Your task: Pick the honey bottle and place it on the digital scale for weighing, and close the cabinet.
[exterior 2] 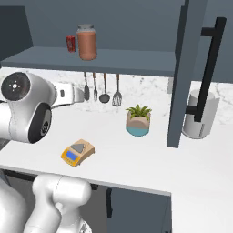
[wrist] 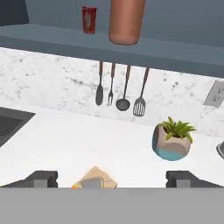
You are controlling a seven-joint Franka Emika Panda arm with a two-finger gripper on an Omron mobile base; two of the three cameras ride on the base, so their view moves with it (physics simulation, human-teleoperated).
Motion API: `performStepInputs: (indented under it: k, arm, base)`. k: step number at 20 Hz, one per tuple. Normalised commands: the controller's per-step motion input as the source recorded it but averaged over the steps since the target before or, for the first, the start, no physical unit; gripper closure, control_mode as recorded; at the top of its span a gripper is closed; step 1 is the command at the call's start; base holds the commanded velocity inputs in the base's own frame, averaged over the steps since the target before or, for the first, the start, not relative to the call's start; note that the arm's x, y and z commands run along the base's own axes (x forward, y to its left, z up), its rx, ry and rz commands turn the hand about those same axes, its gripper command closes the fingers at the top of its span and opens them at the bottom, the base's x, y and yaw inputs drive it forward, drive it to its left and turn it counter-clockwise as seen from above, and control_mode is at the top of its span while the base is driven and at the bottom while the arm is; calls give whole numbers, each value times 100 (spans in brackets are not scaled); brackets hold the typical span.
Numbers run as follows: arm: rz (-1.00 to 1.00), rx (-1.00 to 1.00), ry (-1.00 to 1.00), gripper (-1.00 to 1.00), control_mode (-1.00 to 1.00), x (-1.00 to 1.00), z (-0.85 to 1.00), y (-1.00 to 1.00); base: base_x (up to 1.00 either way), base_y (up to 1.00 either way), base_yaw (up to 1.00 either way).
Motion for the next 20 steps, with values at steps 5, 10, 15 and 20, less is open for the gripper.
performStepInputs:
  k: [5,10,15,20]
  arm:
    - [4,0,-27,-100,-100,-6,74,0]
    - [6,0,-21,-100,-100,0,56,0]
    - [6,0,-14,-100,-100,0,67,0]
    - [7,1,-1,-100,-100,3,79,0]
  base:
    - [0,0,0]
    - [0,0,0]
    - [0,0,0]
    - [0,0,0]
